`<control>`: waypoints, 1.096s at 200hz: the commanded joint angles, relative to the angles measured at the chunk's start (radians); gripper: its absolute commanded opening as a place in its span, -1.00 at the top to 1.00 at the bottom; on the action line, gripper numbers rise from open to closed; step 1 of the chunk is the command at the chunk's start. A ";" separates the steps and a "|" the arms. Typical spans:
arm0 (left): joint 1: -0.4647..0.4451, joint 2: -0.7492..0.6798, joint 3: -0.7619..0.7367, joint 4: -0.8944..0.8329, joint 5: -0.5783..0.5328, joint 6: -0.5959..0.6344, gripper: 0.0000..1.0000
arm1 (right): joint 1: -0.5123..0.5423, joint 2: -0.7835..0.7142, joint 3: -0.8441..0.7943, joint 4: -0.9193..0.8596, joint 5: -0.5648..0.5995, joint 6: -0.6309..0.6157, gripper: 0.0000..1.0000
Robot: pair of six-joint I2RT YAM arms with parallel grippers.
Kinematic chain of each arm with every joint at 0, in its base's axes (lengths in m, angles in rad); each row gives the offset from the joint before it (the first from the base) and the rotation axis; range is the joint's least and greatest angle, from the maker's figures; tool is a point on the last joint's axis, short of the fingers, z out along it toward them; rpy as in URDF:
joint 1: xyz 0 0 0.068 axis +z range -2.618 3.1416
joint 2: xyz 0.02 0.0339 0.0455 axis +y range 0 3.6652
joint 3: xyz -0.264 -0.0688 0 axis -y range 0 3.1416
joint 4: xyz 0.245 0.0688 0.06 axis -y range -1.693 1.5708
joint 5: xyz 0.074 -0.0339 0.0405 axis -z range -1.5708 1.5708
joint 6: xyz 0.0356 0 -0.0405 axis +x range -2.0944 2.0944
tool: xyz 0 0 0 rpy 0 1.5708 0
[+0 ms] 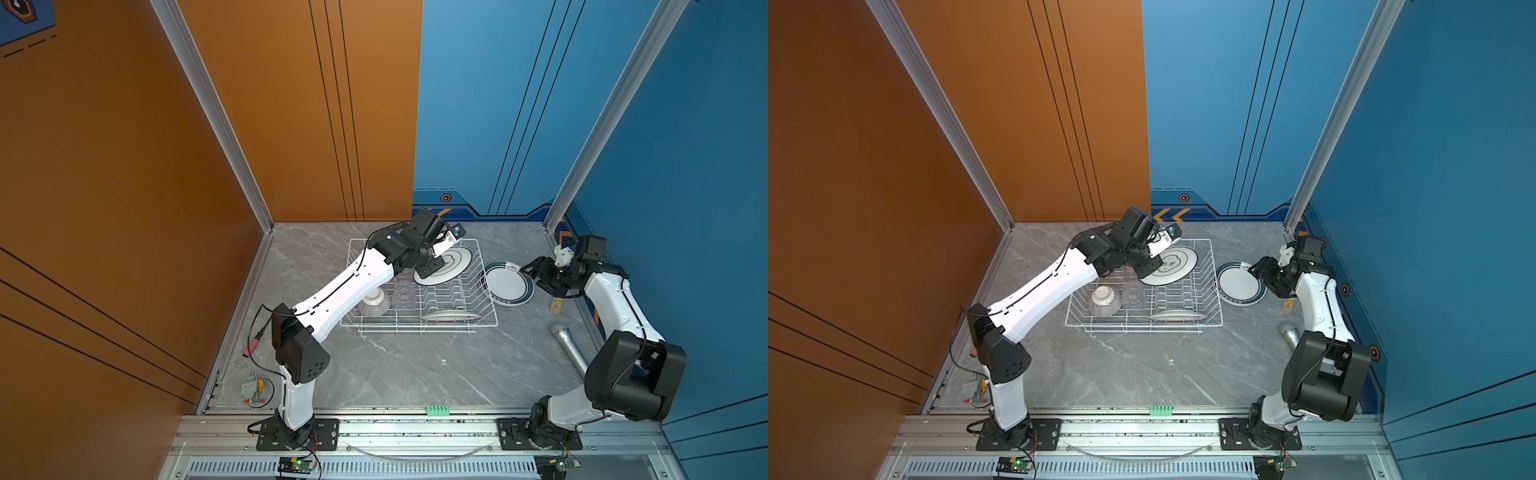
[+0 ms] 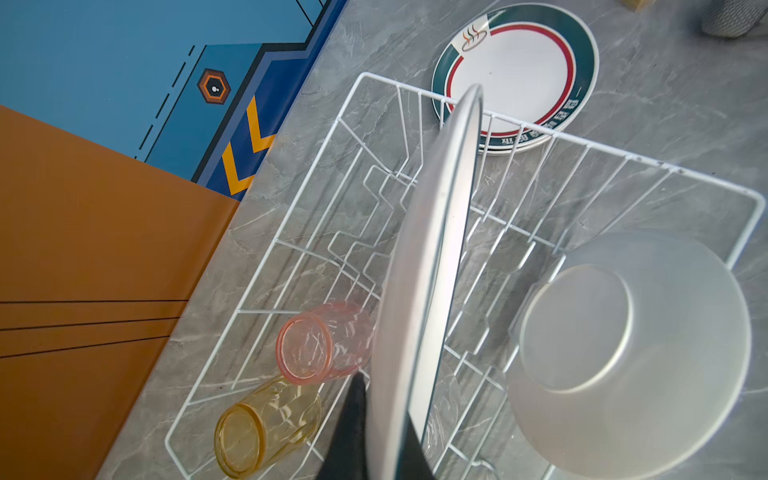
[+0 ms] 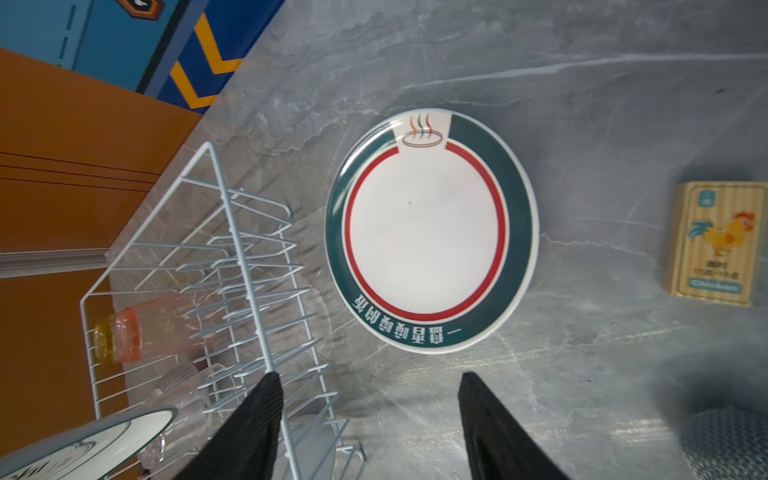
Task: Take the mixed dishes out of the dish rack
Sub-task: 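Lift the white plate up out of the rack with the left gripper, then reach the right gripper to the plate's rim and close it there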
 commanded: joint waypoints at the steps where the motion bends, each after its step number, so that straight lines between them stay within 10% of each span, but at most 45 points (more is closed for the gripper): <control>1: 0.035 -0.053 0.046 0.040 0.133 -0.101 1.00 | 0.023 -0.058 -0.030 0.112 -0.119 -0.012 -0.29; 116: 0.252 -0.129 -0.169 0.434 0.701 -0.563 1.00 | 0.175 -0.125 -0.183 0.766 -0.615 0.301 -0.23; 219: 0.296 -0.064 -0.286 0.863 0.907 -0.919 1.00 | 0.269 -0.059 -0.181 1.061 -0.637 0.523 -0.14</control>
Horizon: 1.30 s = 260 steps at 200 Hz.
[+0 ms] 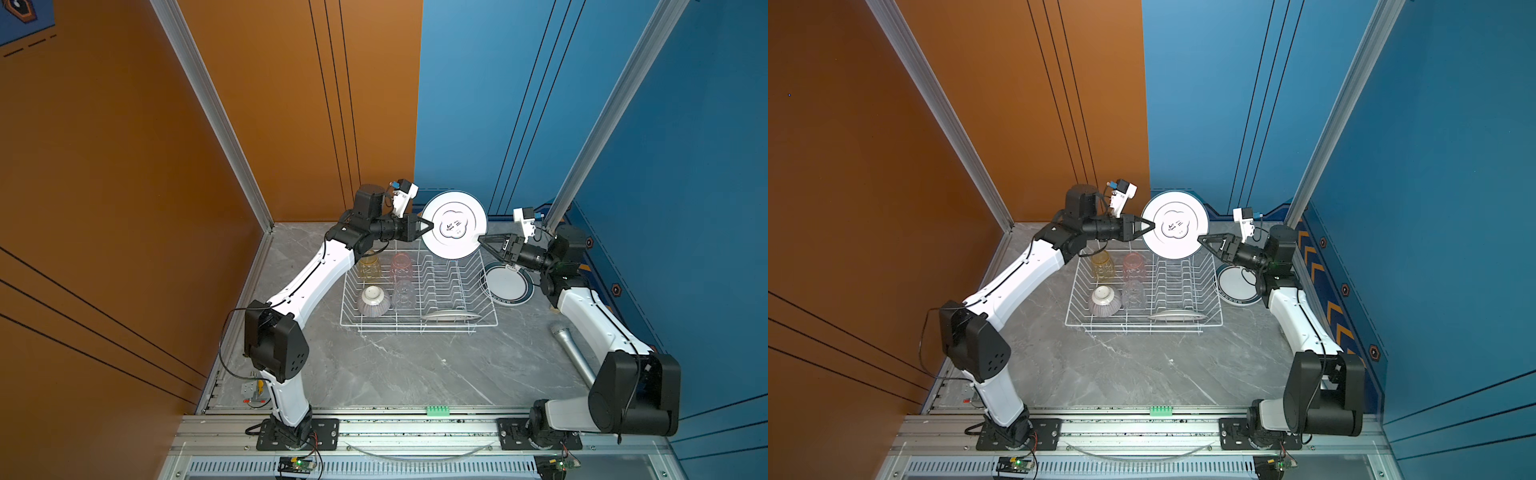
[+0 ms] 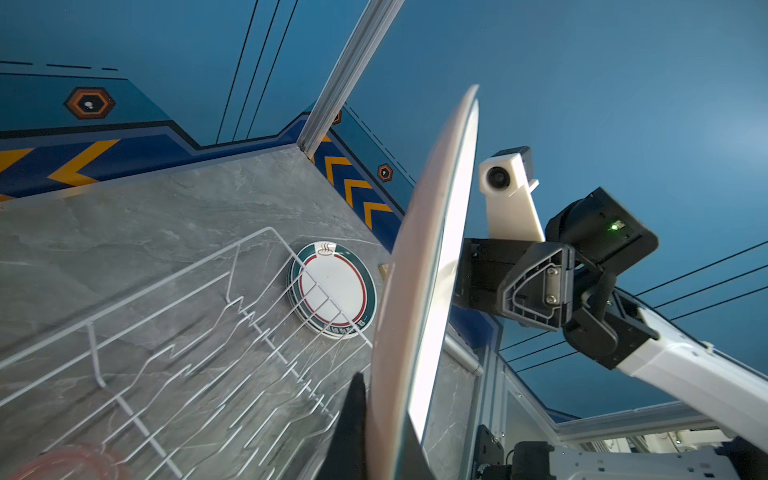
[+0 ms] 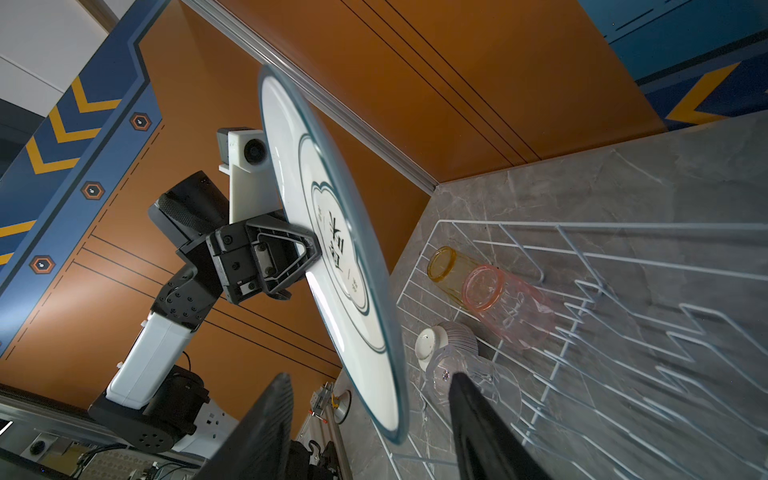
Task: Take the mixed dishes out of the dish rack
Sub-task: 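Reach the right gripper to the plate's rim and close it there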
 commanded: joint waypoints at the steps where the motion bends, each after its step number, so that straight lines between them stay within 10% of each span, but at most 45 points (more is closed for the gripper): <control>1: 0.004 0.022 -0.012 0.188 0.091 -0.113 1.00 | 0.012 0.016 0.011 0.067 -0.013 0.039 -0.14; 86: -0.019 0.068 0.002 0.208 0.119 -0.145 1.00 | 0.026 0.027 0.011 0.165 0.019 0.109 0.08; 179: -0.034 0.082 0.006 0.212 0.132 -0.145 1.00 | 0.022 0.031 0.011 0.185 0.047 0.139 0.97; 260: -0.068 -0.027 -0.010 -0.093 -0.079 0.156 0.55 | -0.061 0.005 0.007 0.093 0.117 0.114 1.00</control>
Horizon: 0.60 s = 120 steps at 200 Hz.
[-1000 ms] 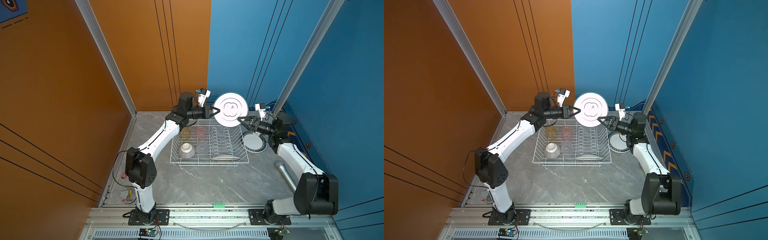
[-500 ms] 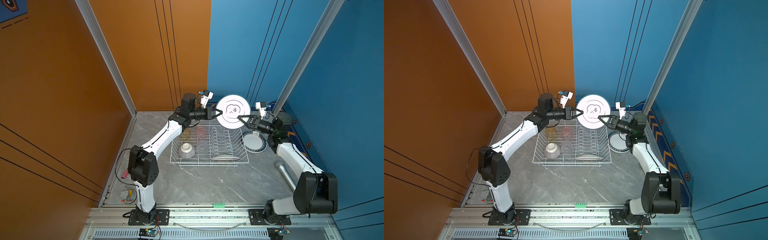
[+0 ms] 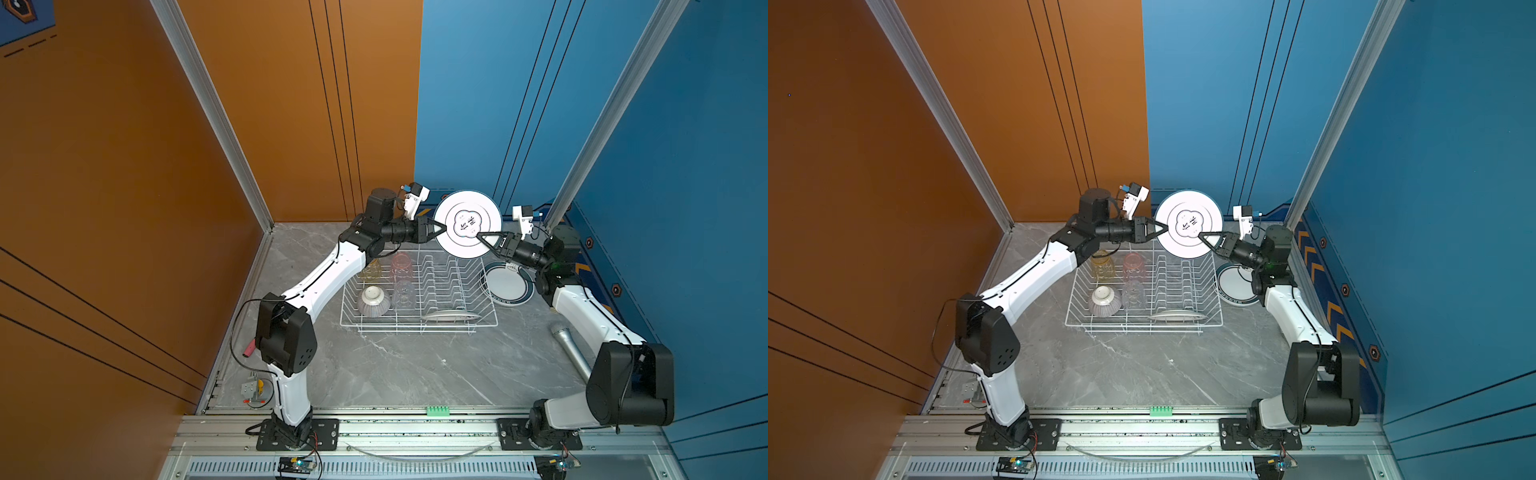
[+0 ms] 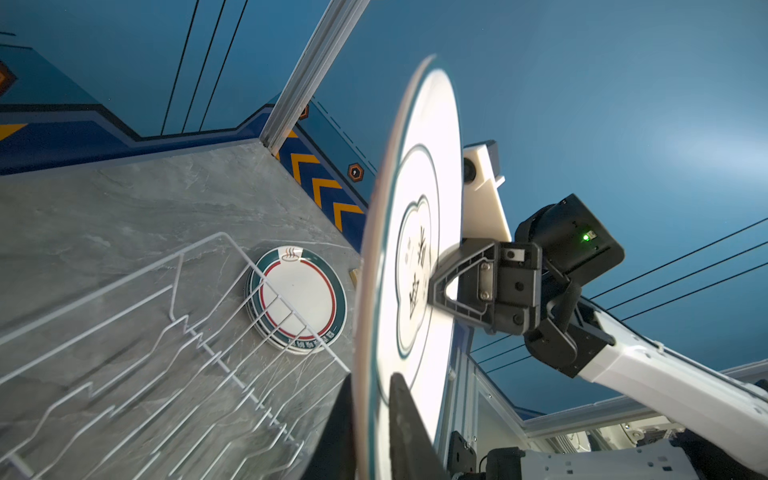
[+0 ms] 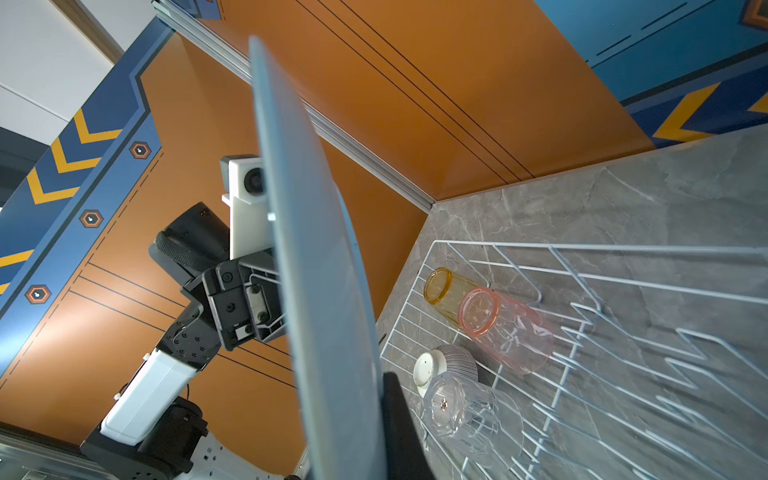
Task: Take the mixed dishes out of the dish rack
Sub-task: 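Reach the right gripper to the plate's rim and close it there, then carry the plate onto the plate stack with the right gripper while the left releases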
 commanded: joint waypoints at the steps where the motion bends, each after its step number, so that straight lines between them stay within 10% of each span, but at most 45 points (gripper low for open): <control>1: -0.012 -0.074 -0.011 -0.130 -0.079 0.158 0.55 | -0.051 -0.036 0.012 -0.016 0.037 0.028 1.00; 59: -0.092 -0.154 -0.034 -0.360 -0.278 0.465 0.46 | -0.178 -0.057 0.130 -0.684 0.223 -0.337 1.00; 120: -0.207 -0.182 -0.051 -0.511 -0.418 0.706 0.46 | -0.362 0.016 0.053 -0.825 0.388 -0.356 1.00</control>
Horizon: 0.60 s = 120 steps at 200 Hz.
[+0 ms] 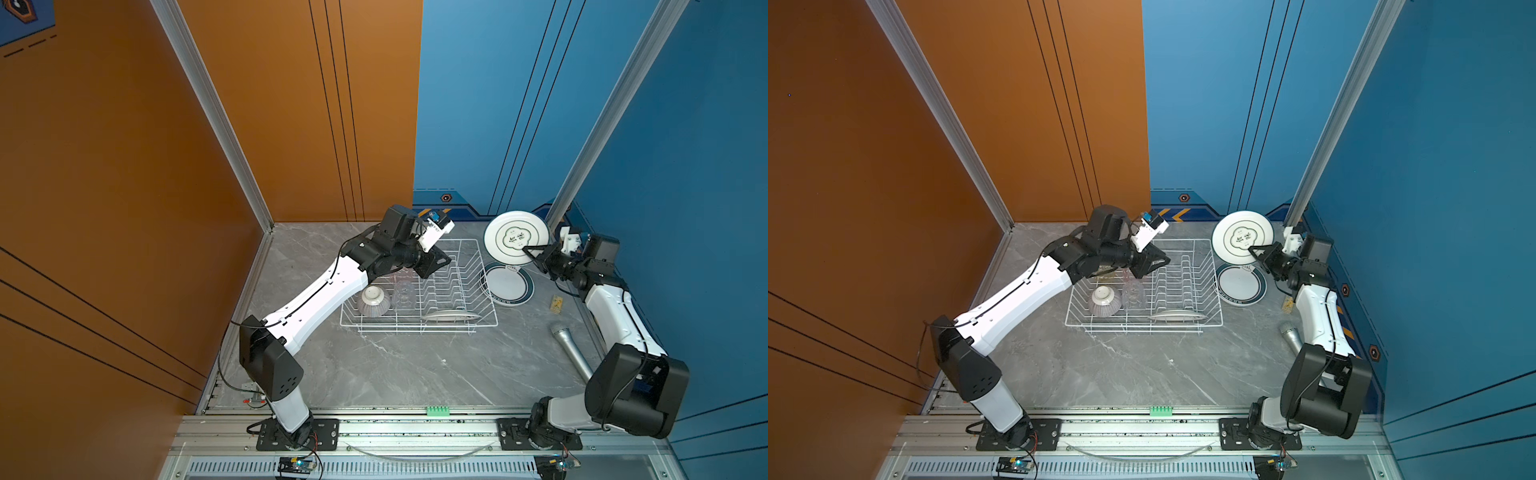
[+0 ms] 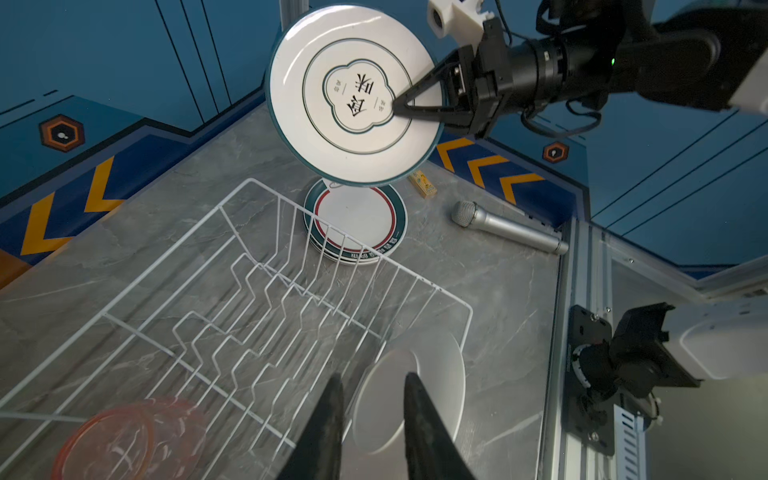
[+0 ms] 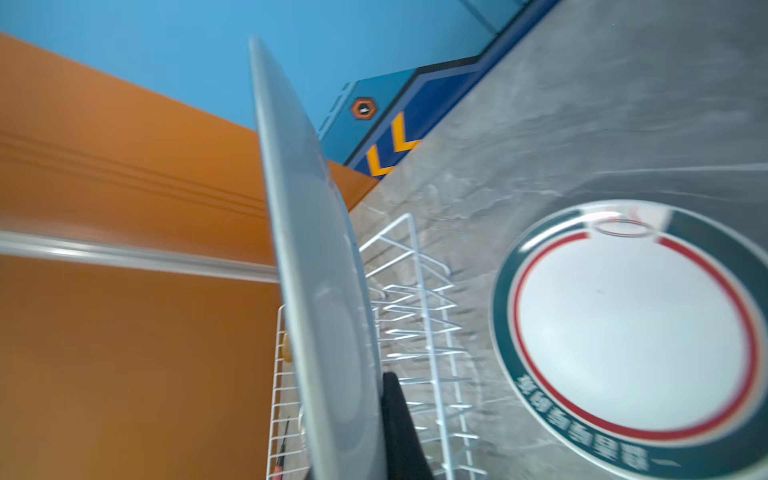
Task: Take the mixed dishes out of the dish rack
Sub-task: 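Carry the plate onto the plate stack with the right gripper while the left releases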
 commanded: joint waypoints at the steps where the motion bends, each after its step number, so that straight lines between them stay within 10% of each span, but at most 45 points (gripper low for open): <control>1: -0.020 -0.034 -0.022 -0.102 -0.093 0.144 0.45 | -0.043 0.031 -0.022 -0.128 0.102 -0.078 1.00; 120: -0.149 0.085 0.090 -0.319 -0.251 0.311 0.40 | -0.055 0.213 -0.036 -0.196 0.203 -0.154 1.00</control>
